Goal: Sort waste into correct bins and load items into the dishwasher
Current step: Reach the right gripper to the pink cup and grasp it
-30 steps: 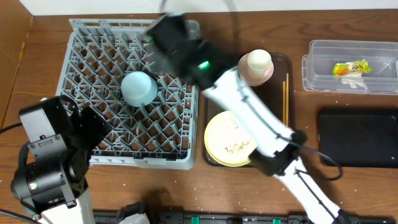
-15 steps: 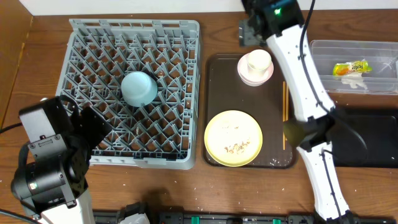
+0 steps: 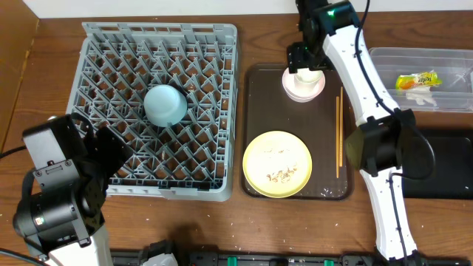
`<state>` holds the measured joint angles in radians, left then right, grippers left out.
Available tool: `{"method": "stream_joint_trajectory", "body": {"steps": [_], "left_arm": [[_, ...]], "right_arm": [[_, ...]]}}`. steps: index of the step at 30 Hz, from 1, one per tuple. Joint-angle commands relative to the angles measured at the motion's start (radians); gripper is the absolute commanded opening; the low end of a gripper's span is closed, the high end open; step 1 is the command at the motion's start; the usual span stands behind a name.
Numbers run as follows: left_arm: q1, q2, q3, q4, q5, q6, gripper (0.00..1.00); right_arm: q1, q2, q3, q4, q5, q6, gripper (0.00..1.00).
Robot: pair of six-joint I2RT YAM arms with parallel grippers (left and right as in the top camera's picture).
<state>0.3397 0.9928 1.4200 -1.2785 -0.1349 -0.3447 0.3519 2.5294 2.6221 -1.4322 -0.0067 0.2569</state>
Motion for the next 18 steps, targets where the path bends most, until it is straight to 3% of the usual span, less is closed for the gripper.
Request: {"method": "stream_joint_trajectory", "body": {"steps": [1,5,8,11,13,16,18], "left_arm": [[0.004,0.001,0.011,-0.002,-0.011,-0.013,0.98],[0.004,0.001,0.011,-0.002,-0.011,-0.013,0.98],[0.004,0.001,0.011,-0.002,-0.011,-0.013,0.98],[0.004,0.001,0.011,-0.002,-0.011,-0.013,0.98],[0.004,0.001,0.011,-0.002,-0.011,-0.013,0.98],[0.004,0.001,0.011,-0.002,-0.012,-0.013,0.98],[0.004,0.001,0.011,-0.002,-0.011,-0.013,0.98]], "right_arm": [[0.026,-0.008,-0.008,0.010,-0.027,-0.021,0.80],[0.054,-0.008,-0.082,0.080,0.032,-0.041,0.78],[0.063,-0.008,-0.148,0.132,0.040,-0.036,0.66],[0.068,-0.008,-0.195,0.166,0.044,-0.008,0.49],[0.069,-0.008,-0.201,0.176,0.048,0.015,0.24],[0.069,-0.019,-0.180,0.174,0.047,0.043,0.02],[0.070,-0.033,-0.138,0.153,0.046,0.043,0.01]]}}
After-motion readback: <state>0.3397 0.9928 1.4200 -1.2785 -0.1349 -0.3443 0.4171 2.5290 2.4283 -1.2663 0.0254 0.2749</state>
